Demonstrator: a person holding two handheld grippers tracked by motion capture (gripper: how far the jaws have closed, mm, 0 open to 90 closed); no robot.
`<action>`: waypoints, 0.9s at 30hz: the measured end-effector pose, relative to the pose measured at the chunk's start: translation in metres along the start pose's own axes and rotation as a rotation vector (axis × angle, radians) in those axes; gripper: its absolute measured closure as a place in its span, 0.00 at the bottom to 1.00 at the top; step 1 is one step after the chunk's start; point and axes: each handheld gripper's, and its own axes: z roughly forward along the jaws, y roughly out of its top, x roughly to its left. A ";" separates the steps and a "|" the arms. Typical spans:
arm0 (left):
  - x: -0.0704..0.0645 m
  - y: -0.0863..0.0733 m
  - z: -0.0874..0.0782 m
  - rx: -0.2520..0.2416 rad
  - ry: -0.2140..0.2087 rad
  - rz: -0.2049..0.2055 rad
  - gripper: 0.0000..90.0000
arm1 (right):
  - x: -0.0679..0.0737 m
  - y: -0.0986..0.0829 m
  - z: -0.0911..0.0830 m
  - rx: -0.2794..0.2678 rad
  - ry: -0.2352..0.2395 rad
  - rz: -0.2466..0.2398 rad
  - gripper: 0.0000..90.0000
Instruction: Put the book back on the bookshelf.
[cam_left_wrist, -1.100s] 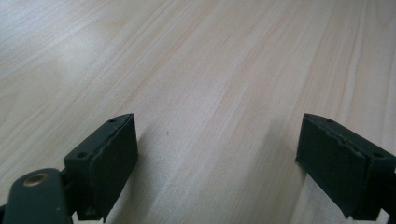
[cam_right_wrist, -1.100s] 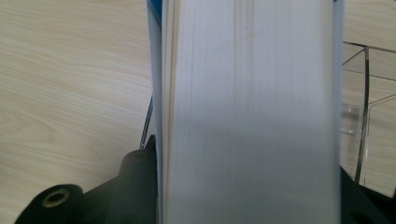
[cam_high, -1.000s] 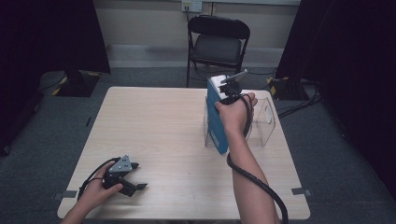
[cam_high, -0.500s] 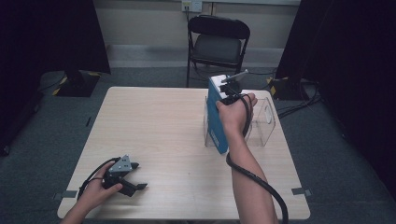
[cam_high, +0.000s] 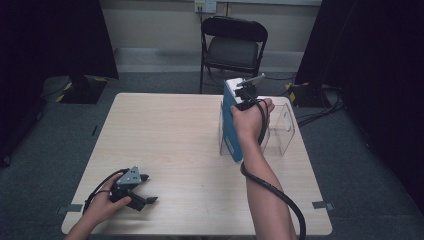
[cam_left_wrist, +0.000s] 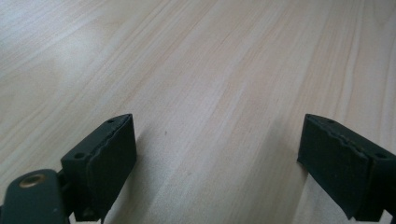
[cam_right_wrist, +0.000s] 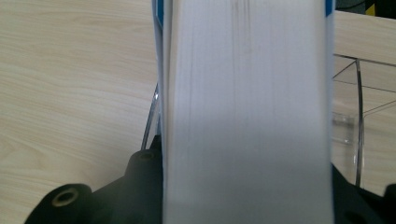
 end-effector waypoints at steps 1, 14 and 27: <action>0.000 0.000 0.000 0.001 0.001 0.001 0.12 | 0.000 0.001 0.000 0.006 0.004 -0.002 0.68; 0.000 -0.001 -0.001 -0.002 -0.007 0.007 0.12 | -0.004 -0.003 -0.005 -0.027 0.039 -0.015 0.54; -0.001 0.000 0.000 0.010 -0.014 0.014 0.10 | -0.014 -0.016 -0.018 -0.063 0.085 0.006 0.40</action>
